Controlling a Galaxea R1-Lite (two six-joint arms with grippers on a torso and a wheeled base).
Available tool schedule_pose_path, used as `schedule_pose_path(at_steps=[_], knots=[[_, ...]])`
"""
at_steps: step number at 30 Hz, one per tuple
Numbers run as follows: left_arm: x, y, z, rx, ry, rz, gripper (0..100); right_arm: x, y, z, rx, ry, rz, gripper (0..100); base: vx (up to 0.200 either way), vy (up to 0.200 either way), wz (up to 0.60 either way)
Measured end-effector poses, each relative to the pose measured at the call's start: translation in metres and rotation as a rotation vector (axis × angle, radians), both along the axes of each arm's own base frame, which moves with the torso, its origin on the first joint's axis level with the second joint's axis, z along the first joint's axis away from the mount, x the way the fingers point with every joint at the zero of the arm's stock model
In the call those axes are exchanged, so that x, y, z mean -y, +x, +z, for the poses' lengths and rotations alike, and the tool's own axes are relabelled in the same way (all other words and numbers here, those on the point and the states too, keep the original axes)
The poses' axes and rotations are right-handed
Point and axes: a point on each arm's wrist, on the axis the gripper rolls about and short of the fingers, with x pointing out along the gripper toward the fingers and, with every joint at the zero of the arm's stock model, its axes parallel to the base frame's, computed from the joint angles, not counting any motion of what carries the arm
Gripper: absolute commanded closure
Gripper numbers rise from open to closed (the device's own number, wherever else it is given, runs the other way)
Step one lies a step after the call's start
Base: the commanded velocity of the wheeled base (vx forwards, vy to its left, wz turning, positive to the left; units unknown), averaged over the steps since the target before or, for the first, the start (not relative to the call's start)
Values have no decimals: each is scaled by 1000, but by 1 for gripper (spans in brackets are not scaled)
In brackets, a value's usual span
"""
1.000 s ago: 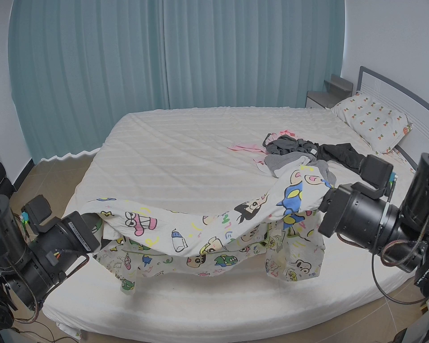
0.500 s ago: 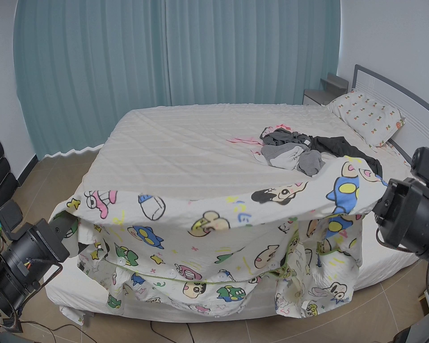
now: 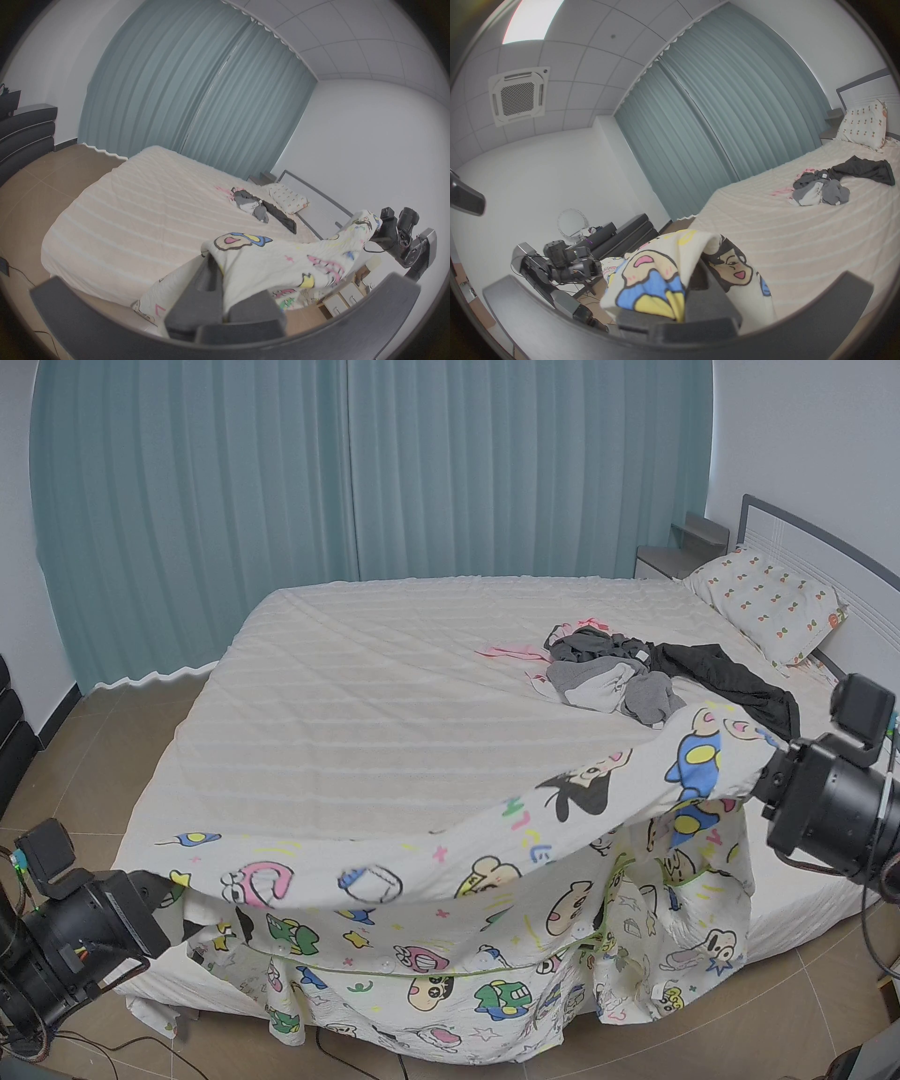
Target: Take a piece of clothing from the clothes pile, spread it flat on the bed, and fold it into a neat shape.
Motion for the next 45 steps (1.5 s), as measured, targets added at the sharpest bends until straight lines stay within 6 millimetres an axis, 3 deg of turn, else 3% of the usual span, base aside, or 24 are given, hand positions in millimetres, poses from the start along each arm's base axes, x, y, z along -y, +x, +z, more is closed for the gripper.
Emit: schedule_pose_path(at_steps=[11,18,34,45], knots=[[26,41,-10,-129,1,36,100,-11,35,-32,-99,-100,-74,100,145,0,0],[39,82,-4,-139,-1,99,100,-12,62,-38,-109,-120,-144,100,200,0,0],[58,172,-24,-197,58,197,100,-18,141,-59,-132,-171,-268,100,200,0,0],[67,232,-71,-275,130,238,100,-33,204,-112,-202,-222,-322,100,55,0,0]])
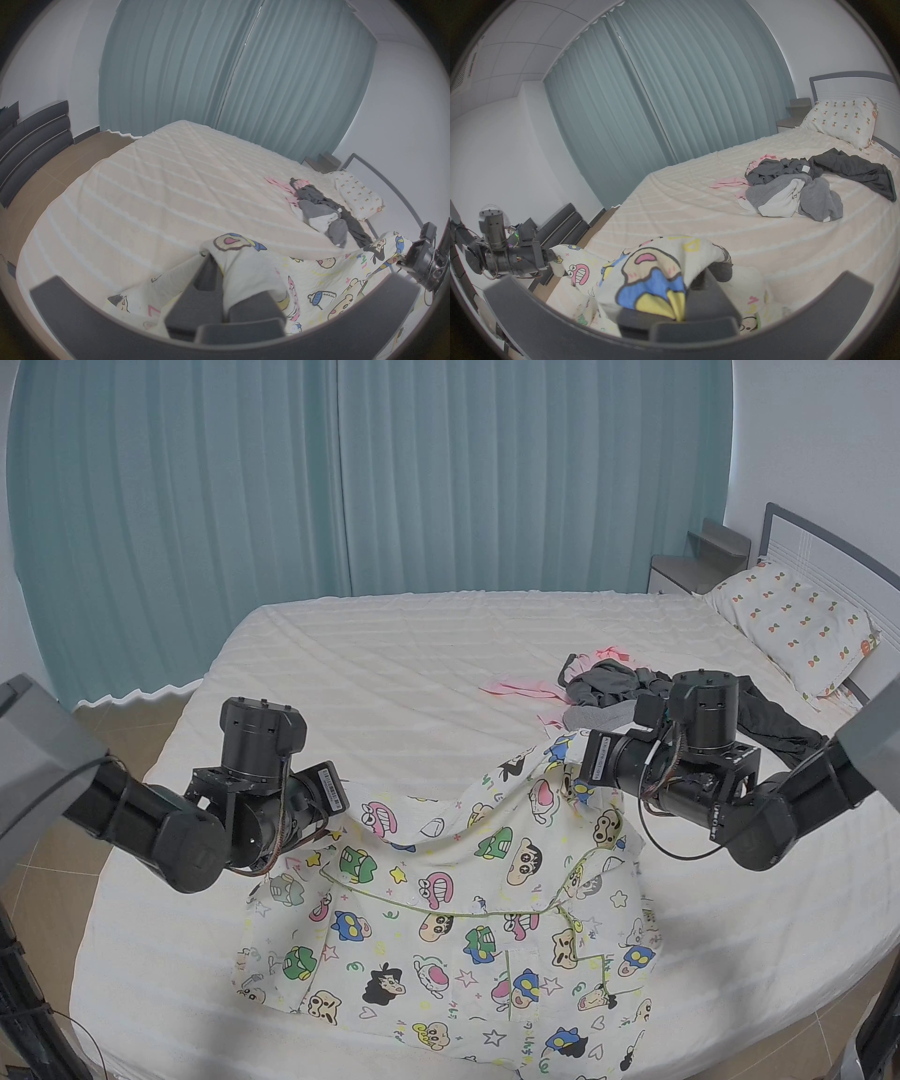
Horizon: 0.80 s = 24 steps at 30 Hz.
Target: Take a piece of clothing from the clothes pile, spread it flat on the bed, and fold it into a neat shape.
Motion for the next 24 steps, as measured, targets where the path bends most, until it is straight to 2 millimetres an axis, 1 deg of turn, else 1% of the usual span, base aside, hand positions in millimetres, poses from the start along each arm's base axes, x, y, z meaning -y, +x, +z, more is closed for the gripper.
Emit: schedule_pose_path(at_steps=[6,7,8,14,18,21,24], knots=[[0,29,-25,-28,14,29,100,-8,30,-28,-13,-11,-29,100,0,0,0],[-1,35,-29,-31,17,39,100,-10,36,-34,-17,-12,-33,0,0,0,0],[-1,39,-32,-32,19,46,0,-11,39,-38,-19,-13,-36,0,0,0,0],[-10,71,-58,-22,58,154,0,-19,64,-69,-35,6,-49,0,0,0,0],[-20,90,-77,20,78,240,0,-24,78,-82,-29,61,-67,0,0,0,0],[-33,104,-91,39,85,294,0,-22,87,-92,-35,94,-88,0,0,0,0],[-48,114,-104,37,92,337,0,-15,94,-104,-53,101,-111,0,0,0,0]])
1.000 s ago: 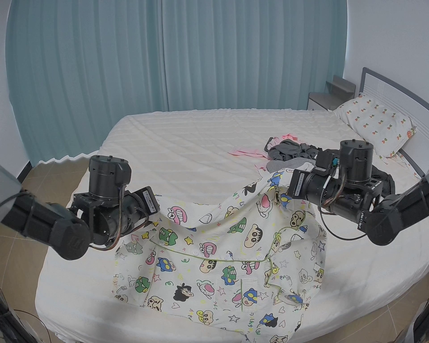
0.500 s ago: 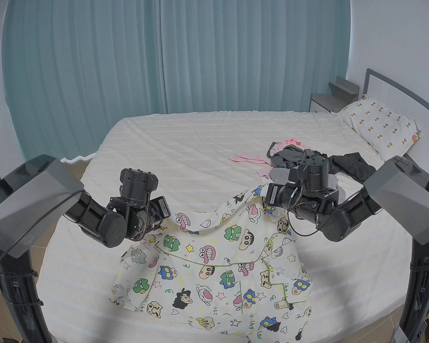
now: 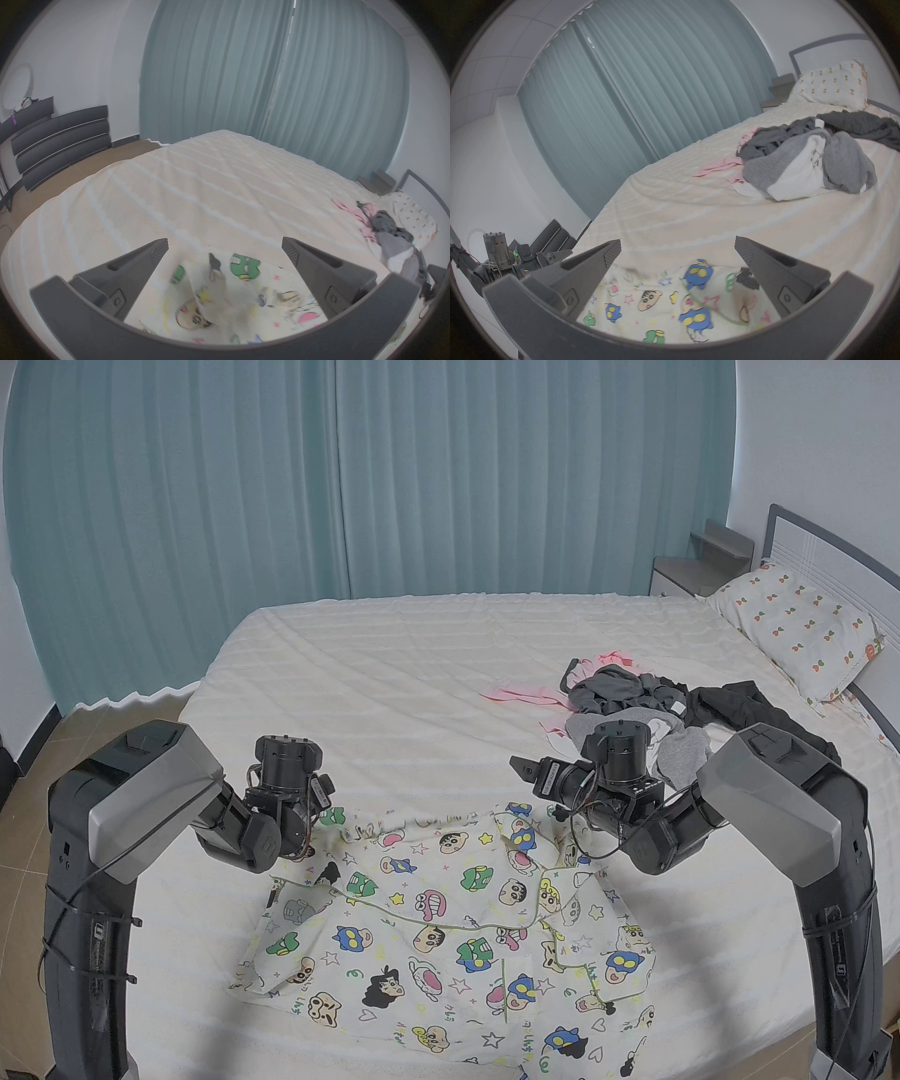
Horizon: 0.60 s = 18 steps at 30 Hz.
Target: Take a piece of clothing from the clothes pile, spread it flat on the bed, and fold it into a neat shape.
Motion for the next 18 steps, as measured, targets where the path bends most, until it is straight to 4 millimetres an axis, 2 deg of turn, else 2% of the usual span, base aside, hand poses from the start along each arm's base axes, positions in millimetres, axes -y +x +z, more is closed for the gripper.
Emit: schedule_pose_path(at_steps=[5,9,13,18], knots=[[-16,4,-17,-27,3,39,0,20,8,-10,-31,34,-58,0,0,0,0],[-27,0,-19,-45,-6,52,0,38,5,-13,-68,41,-90,0,0,0,0],[-35,-10,-12,-44,-47,47,0,60,-8,-18,-134,36,-109,0,0,0,0],[-41,-41,4,-72,-155,0,0,93,-38,-27,-256,19,-95,0,0,0,0]])
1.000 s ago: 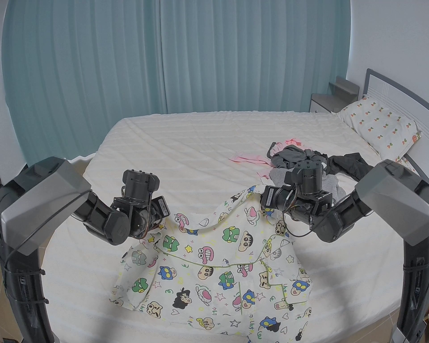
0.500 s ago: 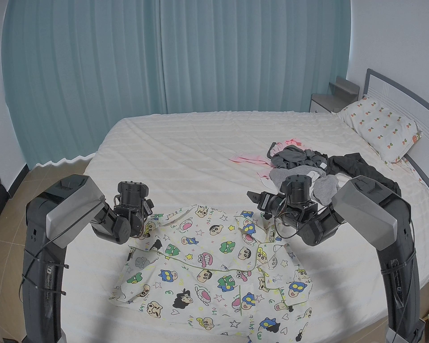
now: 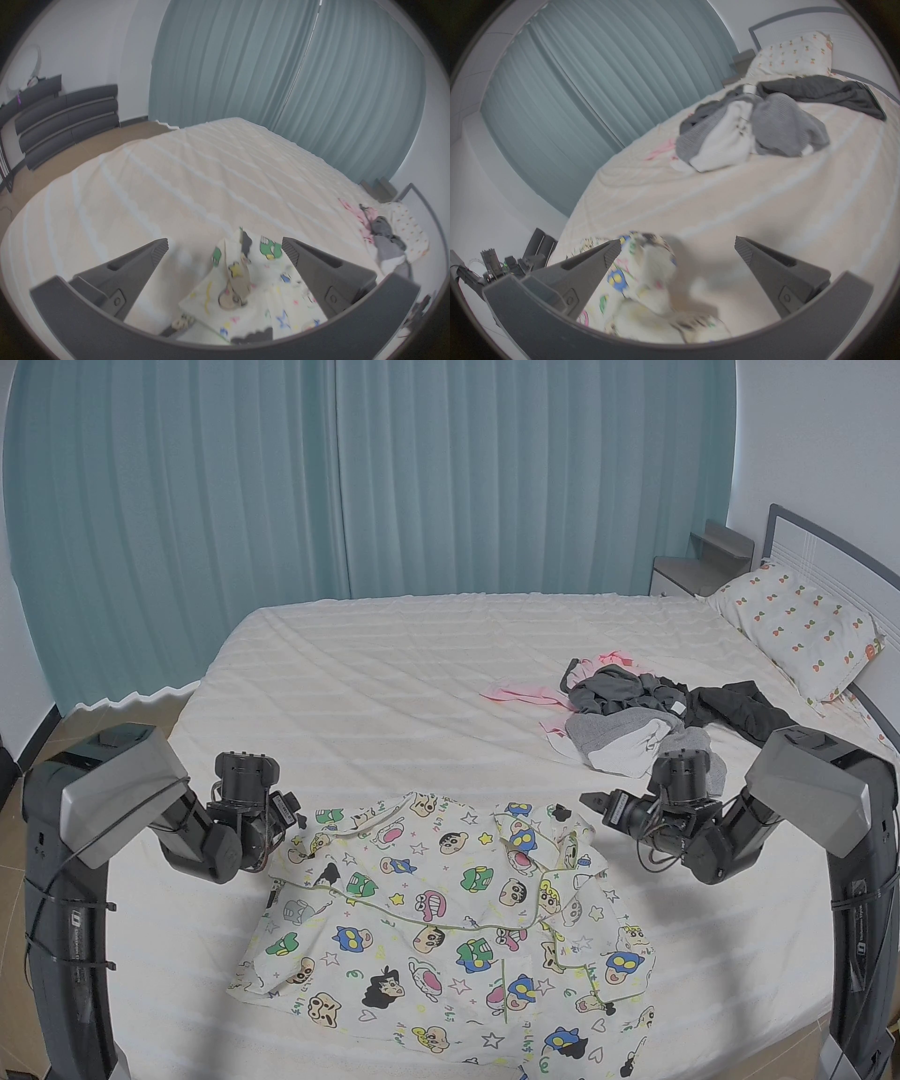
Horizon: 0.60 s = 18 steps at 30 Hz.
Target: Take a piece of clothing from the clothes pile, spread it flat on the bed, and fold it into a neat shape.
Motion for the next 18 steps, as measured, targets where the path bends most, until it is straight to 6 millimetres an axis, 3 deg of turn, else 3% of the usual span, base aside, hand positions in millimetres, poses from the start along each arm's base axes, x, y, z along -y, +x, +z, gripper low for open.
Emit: schedule_pose_path(at_steps=[8,13,18], knots=[[5,-61,31,-27,-251,-69,0,37,-48,-11,-123,-143,102,0,0,0,0],[16,-89,33,-51,-326,-120,0,39,-60,-16,-143,-234,156,0,0,0,0],[32,-103,35,10,-386,-164,0,23,-59,-21,-157,-289,187,0,0,0,0]])
